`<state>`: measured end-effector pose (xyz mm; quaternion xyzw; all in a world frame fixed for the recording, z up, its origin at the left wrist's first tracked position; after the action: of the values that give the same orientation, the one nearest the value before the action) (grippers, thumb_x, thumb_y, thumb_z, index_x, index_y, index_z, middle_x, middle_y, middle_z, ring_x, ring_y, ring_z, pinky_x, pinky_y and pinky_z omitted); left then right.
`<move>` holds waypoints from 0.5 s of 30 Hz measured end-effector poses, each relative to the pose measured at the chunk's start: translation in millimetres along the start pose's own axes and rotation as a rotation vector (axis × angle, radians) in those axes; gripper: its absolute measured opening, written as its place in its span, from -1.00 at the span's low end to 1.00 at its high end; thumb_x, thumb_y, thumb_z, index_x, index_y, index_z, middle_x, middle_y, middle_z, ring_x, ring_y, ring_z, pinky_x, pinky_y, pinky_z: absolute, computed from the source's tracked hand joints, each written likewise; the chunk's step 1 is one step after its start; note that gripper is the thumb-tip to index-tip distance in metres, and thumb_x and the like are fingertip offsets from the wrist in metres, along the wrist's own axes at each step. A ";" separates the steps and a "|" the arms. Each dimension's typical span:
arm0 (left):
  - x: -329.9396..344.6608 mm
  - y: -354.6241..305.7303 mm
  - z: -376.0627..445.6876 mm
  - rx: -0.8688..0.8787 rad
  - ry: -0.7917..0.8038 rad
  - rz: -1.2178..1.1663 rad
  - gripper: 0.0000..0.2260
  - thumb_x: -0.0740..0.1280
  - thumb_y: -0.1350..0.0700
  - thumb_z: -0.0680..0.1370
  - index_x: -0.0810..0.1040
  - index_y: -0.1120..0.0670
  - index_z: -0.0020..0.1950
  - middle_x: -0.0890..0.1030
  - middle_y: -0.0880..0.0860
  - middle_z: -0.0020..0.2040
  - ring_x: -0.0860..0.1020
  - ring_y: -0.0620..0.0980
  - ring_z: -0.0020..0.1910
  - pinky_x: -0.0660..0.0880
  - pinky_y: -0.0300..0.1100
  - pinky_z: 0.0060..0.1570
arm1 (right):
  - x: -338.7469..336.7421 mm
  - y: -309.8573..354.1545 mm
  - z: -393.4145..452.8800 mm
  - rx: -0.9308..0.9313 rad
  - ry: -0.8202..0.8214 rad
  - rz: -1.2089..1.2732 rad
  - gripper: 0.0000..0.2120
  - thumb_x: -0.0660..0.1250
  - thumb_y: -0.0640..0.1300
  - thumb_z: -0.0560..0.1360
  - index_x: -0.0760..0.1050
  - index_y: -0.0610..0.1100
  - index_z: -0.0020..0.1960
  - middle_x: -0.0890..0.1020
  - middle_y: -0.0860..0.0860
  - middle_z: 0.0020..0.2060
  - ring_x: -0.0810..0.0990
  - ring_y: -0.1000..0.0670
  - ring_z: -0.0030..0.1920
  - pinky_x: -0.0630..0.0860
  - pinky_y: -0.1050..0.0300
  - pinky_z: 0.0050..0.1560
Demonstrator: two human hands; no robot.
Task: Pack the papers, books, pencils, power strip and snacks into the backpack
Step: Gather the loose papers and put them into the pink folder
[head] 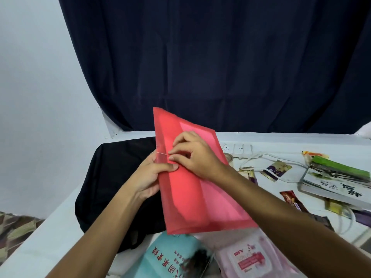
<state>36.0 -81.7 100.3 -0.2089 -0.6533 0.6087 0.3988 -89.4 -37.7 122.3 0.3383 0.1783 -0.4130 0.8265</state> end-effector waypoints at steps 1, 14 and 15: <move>-0.4 0.7 -0.9 0.005 0.010 0.006 -0.66 0.26 0.50 0.42 0.56 0.16 0.06 0.66 0.16 -0.17 0.67 0.05 -0.22 0.64 -0.10 -0.14 | 0.8 3.9 -2.8 -0.050 -0.002 -0.050 -0.88 0.41 -0.10 0.43 0.67 -0.14 -0.14 0.57 -0.02 -0.17 0.49 -0.06 -0.09 0.46 -0.04 -0.01; -24.3 41.4 -44.8 -0.106 -0.080 -0.075 -0.51 0.32 0.40 0.28 0.54 0.12 0.18 0.67 0.15 -0.07 0.67 0.09 -0.15 0.61 -0.09 -0.23 | -15.1 -83.6 -64.3 0.805 -0.015 -0.060 -0.75 0.28 -0.27 0.48 0.40 -0.06 -0.34 0.54 -0.04 -0.35 0.49 0.00 -0.30 0.37 0.17 -0.20; -26.3 51.6 -50.2 -0.135 -0.096 -0.092 -0.51 0.31 0.41 0.28 0.54 0.12 0.18 0.67 0.15 -0.07 0.67 0.09 -0.15 0.61 -0.09 -0.24 | -14.3 -80.7 -74.0 0.773 -0.016 -0.069 -0.78 0.29 -0.29 0.47 0.43 -0.06 -0.31 0.55 -0.03 -0.30 0.49 0.05 -0.30 0.38 0.18 -0.19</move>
<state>79.6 -61.2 40.7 -0.1756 -0.7201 0.5537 0.3796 -163.9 -12.0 44.9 0.6156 0.0143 -0.4800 0.6249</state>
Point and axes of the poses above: each hand's wrist, its own z-axis towards the middle knuckle, its own x-axis out of the palm, y = z × x, the point moved 4 cm from there along z, towards the middle knuckle
